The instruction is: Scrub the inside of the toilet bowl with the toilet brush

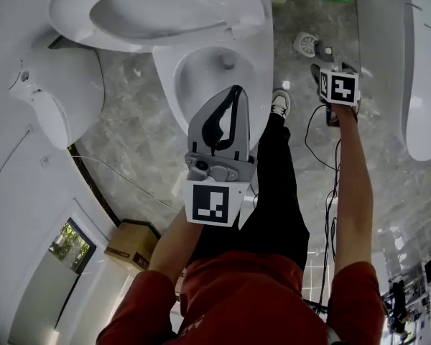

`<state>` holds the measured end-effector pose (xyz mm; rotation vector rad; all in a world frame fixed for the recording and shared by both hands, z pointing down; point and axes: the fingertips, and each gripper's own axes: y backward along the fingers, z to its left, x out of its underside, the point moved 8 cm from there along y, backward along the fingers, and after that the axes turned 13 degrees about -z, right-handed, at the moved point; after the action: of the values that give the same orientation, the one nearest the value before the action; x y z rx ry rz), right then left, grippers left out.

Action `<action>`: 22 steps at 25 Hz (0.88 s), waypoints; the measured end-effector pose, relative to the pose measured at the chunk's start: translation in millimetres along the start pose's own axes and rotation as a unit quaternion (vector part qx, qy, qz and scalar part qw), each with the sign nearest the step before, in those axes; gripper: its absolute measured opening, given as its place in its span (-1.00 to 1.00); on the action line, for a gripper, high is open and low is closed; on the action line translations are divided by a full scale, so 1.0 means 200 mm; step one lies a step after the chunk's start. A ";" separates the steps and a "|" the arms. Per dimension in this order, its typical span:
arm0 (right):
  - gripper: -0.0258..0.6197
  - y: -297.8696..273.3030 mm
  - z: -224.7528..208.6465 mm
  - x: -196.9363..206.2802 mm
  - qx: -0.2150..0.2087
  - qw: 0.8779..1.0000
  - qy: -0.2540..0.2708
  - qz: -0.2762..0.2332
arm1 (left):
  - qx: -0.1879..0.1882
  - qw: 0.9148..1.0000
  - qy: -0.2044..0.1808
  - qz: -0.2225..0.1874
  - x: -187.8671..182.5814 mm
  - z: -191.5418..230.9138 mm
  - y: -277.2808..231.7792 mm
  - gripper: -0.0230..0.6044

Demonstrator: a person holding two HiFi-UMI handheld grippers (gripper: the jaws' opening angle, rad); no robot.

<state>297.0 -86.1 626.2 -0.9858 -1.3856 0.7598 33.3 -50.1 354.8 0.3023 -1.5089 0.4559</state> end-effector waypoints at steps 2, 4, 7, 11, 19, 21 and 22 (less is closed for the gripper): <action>0.25 0.28 0.08 0.03 0.007 0.999 -0.018 -0.031 | 0.003 1.000 0.000 -0.015 -0.13 0.00 0.19 -0.93; 0.25 0.60 0.20 0.05 0.004 0.996 -0.029 -0.078 | 0.005 1.000 -0.002 -0.022 -0.27 0.02 0.40 -0.93; 0.25 1.11 0.41 -0.01 -0.007 0.983 -0.053 -0.176 | 0.002 0.999 -0.004 -0.049 -0.50 0.07 0.73 -0.93; 0.25 1.89 0.78 0.02 -0.013 0.950 -0.069 -0.305 | -0.018 0.997 0.021 -0.073 -0.83 0.16 1.20 -0.93; 0.24 2.95 1.34 -0.21 -0.111 0.848 -0.003 -0.517 | -0.070 0.987 0.005 -0.143 -1.40 0.25 1.67 -0.93; 0.15 3.16 1.39 -0.27 -0.102 0.813 0.022 -0.573 | -0.079 0.983 -0.009 -0.164 -1.55 0.25 1.71 -0.93; 0.01 3.26 1.41 -0.29 -0.092 0.795 0.029 -0.599 | -0.083 0.981 -0.016 -0.175 -1.62 0.26 1.72 -0.93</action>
<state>89.4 171.8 -4.8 -0.1016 -1.6853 -0.3729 -173.9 196.9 4.4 0.4355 -1.4765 0.0462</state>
